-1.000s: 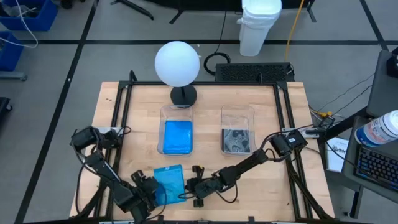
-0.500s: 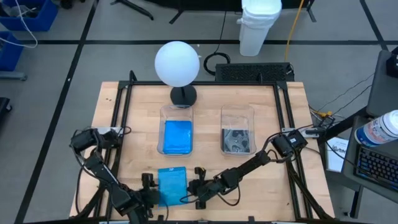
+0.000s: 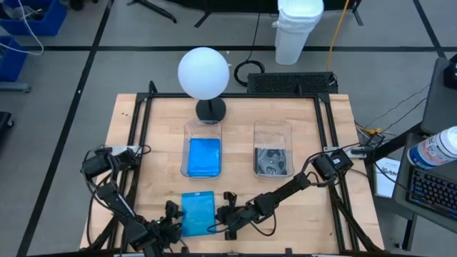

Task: Pick & place jewel cases by type
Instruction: Put the blue CD case into the left transparent bin

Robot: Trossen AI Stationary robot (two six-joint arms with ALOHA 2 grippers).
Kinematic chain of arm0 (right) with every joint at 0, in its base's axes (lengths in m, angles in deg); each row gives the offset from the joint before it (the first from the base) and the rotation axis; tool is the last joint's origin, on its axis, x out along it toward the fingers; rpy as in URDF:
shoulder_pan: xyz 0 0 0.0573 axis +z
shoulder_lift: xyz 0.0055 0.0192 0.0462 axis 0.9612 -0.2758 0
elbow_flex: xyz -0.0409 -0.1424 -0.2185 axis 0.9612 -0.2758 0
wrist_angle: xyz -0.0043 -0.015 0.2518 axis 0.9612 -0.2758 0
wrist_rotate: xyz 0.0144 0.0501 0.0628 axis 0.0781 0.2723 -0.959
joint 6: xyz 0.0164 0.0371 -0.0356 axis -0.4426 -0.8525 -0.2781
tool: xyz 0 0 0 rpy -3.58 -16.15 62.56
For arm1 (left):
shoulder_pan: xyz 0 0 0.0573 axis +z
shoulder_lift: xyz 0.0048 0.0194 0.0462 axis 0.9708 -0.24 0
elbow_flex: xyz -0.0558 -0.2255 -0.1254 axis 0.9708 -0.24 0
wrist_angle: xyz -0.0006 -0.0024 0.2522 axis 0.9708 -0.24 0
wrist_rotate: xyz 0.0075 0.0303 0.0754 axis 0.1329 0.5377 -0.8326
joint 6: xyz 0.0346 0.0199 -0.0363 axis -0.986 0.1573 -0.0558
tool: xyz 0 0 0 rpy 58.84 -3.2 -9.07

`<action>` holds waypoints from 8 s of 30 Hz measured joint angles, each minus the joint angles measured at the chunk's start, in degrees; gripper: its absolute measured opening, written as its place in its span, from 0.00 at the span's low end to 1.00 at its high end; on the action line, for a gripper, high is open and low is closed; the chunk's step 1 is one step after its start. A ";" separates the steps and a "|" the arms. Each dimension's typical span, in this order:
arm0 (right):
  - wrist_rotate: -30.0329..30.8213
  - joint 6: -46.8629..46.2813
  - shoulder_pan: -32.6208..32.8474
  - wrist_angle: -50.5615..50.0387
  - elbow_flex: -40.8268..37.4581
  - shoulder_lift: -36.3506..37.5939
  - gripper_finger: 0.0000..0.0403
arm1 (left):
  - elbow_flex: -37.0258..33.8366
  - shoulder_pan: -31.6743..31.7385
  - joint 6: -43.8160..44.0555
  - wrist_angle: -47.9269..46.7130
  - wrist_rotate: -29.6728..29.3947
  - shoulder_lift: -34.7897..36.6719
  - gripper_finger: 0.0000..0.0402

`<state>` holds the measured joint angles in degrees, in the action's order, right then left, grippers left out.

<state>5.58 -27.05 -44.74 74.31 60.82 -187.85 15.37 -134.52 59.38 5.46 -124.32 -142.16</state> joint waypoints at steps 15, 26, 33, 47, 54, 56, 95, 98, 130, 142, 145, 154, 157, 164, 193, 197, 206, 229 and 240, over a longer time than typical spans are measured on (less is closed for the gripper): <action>-3.79 -0.07 -0.13 7.91 -2.59 -0.20 0.01 | -0.44 1.57 -6.82 6.36 -11.29 -0.88 0.60; -3.32 0.36 -0.04 8.03 -3.10 0.14 0.01 | -0.05 -1.47 -10.05 3.68 -11.19 -0.72 0.42; -3.18 1.58 0.46 6.99 -3.30 1.94 0.01 | 0.17 -4.44 -10.17 0.26 -14.95 -0.77 0.16; -2.11 4.61 1.51 20.42 -3.23 5.99 0.03 | 15.62 -10.03 -26.85 -13.99 -24.85 -0.77 0.14; -13.62 -5.63 1.21 20.49 -3.21 12.02 0.18 | 22.38 -12.89 -42.23 -16.01 -34.57 -0.73 0.15; -14.86 -8.32 1.65 20.74 -3.19 13.21 0.24 | 22.73 -13.46 -46.37 -15.74 -38.16 -0.71 0.15; -9.93 -15.71 -1.51 25.78 -2.99 14.29 0.11 | 22.67 -8.78 -57.10 -15.38 -44.78 -0.64 0.19; -10.51 -14.37 -1.53 25.70 -2.97 14.28 0.13 | 22.67 -10.26 -57.27 -15.84 -46.37 -0.64 0.27; -0.01 25.01 -6.88 -5.12 -3.10 34.85 0.07 | 20.31 -14.45 1.90 -15.57 -26.70 -0.42 0.52; -14.27 23.55 -24.90 -12.52 -3.10 34.99 0.07 | 10.00 -8.04 -0.32 -2.23 -20.81 -0.42 0.21; -15.22 27.25 -27.73 -14.71 -3.10 35.01 0.08 | 8.73 -6.65 -4.42 2.47 -14.78 -0.42 0.13; -18.50 25.25 -30.67 -8.28 -3.05 31.02 0.07 | 6.82 -3.41 -8.47 7.76 -7.51 -0.45 0.05; -19.47 19.82 -31.59 -8.65 -3.05 29.53 0.08 | 6.82 -3.08 -9.36 7.68 -7.47 -0.45 0.08; -19.72 6.28 -33.12 -9.89 -3.15 25.60 0.07 | 6.82 -3.07 -9.60 7.65 -7.46 -0.45 0.09; -28.82 -13.68 -35.95 -4.39 -3.08 21.38 0.07 | 6.82 -4.84 -6.66 6.58 -7.31 -0.45 0.09; -28.59 -14.94 -35.28 -6.63 -3.08 21.38 0.09 | 6.82 -4.85 -6.18 6.25 -7.31 -0.45 0.09; -25.19 -13.70 -34.40 -8.09 -5.71 21.46 0.07 | 6.82 -4.99 -5.79 6.19 -7.31 -0.45 0.09; -24.06 2.03 -35.19 -8.57 -8.04 21.97 0.40 | 6.82 -4.95 -5.82 6.21 -7.33 -0.45 0.09; -25.53 7.67 -35.26 -9.84 -7.46 21.97 0.48 | 6.82 -4.27 -6.78 6.23 -7.33 -0.45 0.09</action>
<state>-19.96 -19.39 -79.99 64.48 53.36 -165.88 22.19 -138.79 52.60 11.69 -131.66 -142.61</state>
